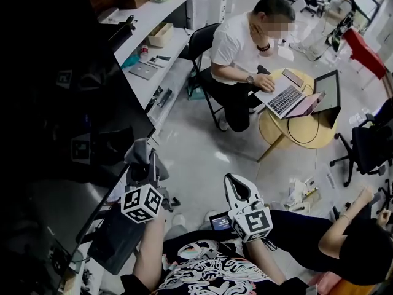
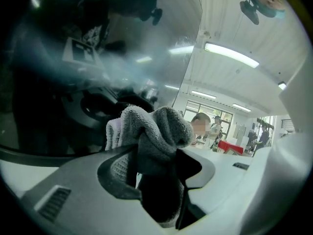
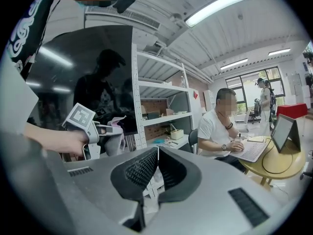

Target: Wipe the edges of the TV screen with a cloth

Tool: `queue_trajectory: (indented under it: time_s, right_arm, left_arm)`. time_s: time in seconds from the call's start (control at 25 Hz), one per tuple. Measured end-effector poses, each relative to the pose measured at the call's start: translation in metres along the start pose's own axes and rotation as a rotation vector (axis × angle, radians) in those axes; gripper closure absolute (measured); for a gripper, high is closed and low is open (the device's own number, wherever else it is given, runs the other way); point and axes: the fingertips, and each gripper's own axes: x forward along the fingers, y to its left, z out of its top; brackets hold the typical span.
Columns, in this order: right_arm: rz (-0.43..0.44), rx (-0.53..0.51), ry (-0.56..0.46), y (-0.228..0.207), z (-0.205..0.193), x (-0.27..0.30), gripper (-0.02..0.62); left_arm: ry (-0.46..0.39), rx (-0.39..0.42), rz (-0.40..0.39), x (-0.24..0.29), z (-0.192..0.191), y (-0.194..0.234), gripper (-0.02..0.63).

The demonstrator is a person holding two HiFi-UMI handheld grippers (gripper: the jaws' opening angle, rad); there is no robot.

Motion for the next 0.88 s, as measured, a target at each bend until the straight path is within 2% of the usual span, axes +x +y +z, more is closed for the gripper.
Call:
queue_trajectory:
  time_s: [0.12,0.4,0.76,0.88]
  right_arm:
    - [0.026,-0.006,-0.007,-0.007,-0.003,-0.001,0.565]
    - [0.049,-0.017,-0.009,-0.018,0.001,-0.003,0.565]
    - [0.059,-0.038,-0.015,-0.025,0.008,0.001,0.565]
    - [0.055,-0.022,-0.010,-0.026,0.006,0.003,0.565]
  left_arm:
    - [0.001,0.037,0.030,0.003,-0.002,-0.003,0.408]
    - [0.004,0.040,0.047,0.010,-0.003,-0.009,0.408]
    - [0.001,0.064,0.039,0.021,0.000,-0.013,0.408]
    - [0.009,0.046,0.022,0.026,0.001,-0.019,0.408]
